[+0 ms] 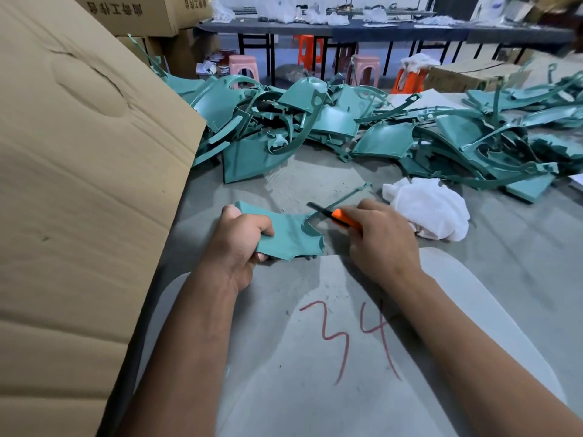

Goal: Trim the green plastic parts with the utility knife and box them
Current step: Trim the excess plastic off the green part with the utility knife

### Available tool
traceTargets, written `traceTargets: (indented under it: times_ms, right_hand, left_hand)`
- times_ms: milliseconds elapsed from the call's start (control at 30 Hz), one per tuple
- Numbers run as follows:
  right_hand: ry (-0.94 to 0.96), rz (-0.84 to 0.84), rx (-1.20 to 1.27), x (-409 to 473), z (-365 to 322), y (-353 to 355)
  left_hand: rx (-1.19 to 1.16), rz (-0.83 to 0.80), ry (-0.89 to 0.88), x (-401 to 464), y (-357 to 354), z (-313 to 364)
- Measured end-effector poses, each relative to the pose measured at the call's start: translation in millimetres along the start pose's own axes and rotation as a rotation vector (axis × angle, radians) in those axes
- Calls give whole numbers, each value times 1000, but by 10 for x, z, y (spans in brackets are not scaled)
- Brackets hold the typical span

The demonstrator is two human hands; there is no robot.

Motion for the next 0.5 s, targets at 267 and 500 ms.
traceTargets:
  times_ms: [267,500]
  right_hand:
    - [-202,115,-93,100,333,115]
    - [33,-63,45,-47,-9,-1]
  left_hand:
    - [-156,-18,62,59,43,-60]
    - [-156,-31,29,57,23,-68]
Point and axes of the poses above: each hand's wrist, its own x-axis towards the middle knuckle, its own y-axis out of the back of the hand, z = x × y, the point moved 7 cm from there along x, towards the middle knuckle, and after that the axes turned 15 degrees about x, right-handed, at the moved point
